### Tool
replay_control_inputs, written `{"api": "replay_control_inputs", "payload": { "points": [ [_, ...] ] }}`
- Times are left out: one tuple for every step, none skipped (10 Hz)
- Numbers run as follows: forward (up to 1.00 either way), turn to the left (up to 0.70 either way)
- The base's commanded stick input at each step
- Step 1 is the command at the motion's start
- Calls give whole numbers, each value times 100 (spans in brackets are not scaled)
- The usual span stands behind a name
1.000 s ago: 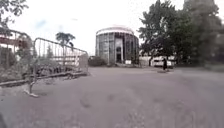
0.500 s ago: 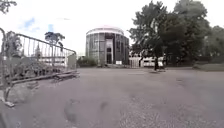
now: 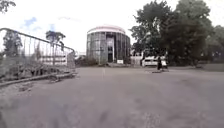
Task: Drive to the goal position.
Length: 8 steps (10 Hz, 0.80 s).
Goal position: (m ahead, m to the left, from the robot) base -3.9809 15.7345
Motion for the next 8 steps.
{"api": "replay_control_inputs", "payload": {
  "points": [
    [70, 0],
    [70, 0],
    [70, 0],
    [70, 0],
    [70, 0],
    [70, 0],
    [70, 0],
    [70, 0]
  ]
}}
